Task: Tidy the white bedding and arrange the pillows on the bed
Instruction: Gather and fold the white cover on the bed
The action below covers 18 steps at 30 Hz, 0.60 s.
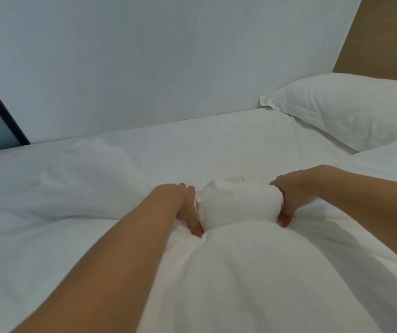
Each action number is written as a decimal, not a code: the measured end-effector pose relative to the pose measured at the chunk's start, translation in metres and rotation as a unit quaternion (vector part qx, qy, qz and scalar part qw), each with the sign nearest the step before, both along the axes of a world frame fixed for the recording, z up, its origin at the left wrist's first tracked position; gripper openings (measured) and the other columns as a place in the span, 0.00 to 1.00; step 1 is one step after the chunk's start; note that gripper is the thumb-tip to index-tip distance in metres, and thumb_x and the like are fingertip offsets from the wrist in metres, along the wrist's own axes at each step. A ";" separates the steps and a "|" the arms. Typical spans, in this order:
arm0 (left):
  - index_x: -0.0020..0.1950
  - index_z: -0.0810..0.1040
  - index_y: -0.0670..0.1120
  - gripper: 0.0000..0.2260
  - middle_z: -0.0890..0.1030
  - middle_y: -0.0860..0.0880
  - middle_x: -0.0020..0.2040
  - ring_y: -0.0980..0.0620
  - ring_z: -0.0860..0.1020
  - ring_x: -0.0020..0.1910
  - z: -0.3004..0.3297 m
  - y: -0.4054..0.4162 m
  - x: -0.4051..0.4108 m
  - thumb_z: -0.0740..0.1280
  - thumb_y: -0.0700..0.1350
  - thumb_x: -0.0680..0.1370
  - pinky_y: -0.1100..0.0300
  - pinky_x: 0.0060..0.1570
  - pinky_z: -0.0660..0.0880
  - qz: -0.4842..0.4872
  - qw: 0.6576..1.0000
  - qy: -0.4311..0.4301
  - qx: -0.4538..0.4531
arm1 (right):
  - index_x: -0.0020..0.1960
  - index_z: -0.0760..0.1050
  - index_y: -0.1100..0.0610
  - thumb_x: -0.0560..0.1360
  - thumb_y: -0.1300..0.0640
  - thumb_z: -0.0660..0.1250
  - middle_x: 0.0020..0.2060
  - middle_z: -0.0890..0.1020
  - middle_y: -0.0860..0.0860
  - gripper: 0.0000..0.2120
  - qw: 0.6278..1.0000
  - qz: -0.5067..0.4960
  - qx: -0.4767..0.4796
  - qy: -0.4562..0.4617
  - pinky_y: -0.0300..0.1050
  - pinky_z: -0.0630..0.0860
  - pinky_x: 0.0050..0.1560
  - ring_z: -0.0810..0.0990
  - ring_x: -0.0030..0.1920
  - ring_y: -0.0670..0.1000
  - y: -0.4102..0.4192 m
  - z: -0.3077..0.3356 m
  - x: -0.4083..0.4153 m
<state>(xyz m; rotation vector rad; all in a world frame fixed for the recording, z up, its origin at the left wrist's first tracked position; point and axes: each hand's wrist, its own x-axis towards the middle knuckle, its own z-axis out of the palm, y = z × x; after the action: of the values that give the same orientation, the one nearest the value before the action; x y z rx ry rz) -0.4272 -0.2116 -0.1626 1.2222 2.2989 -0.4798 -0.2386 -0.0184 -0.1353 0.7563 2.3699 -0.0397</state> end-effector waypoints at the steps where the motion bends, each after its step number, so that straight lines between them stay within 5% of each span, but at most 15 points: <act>1: 0.71 0.66 0.52 0.49 0.73 0.51 0.67 0.46 0.74 0.63 -0.002 0.004 0.006 0.78 0.68 0.55 0.49 0.61 0.71 -0.002 1.000 0.002 0.003 | 0.57 0.72 0.41 0.48 0.28 0.76 0.57 0.76 0.42 0.41 1.000 0.007 0.002 0.011 0.48 0.73 0.59 0.76 0.55 0.49 -0.002 -0.002 0.001; 4: 0.61 0.75 0.51 0.33 0.80 0.52 0.57 0.48 0.78 0.56 0.002 0.002 0.032 0.76 0.63 0.61 0.53 0.56 0.73 -0.044 0.998 0.051 0.007 | 0.58 0.76 0.42 0.46 0.26 0.73 0.56 0.77 0.43 0.43 0.999 0.016 0.015 0.035 0.47 0.74 0.59 0.77 0.55 0.51 -0.014 0.000 0.011; 8: 0.62 0.75 0.47 0.18 0.77 0.47 0.60 0.46 0.76 0.60 0.026 -0.042 0.082 0.66 0.53 0.74 0.51 0.60 0.71 -0.073 0.992 0.100 0.029 | 0.54 0.76 0.47 0.65 0.42 0.72 0.49 0.83 0.47 0.20 0.998 0.026 0.035 0.035 0.44 0.78 0.50 0.80 0.45 0.50 -0.058 0.028 0.053; 11: 0.60 0.78 0.48 0.15 0.81 0.47 0.59 0.45 0.79 0.58 0.055 -0.075 0.132 0.59 0.48 0.78 0.53 0.54 0.73 -0.121 0.984 0.127 0.005 | 0.63 0.66 0.53 0.70 0.42 0.66 0.53 0.80 0.52 0.26 0.998 0.045 0.024 0.044 0.49 0.75 0.49 0.80 0.52 0.56 -0.095 0.059 0.103; 18: 0.65 0.66 0.50 0.19 0.78 0.48 0.56 0.44 0.78 0.54 0.350 -0.142 0.198 0.62 0.50 0.75 0.54 0.44 0.69 -0.106 0.969 0.174 0.143 | 0.56 0.74 0.50 0.69 0.45 0.69 0.52 0.81 0.48 0.17 0.995 0.044 0.059 0.073 0.44 0.74 0.45 0.80 0.49 0.52 -0.147 0.349 0.215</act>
<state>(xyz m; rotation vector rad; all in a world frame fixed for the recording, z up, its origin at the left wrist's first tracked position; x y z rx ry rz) -0.2288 -0.3537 0.1877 1.6470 2.6126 -0.4789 -0.0239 -0.1656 0.2133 0.7259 2.5596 0.0852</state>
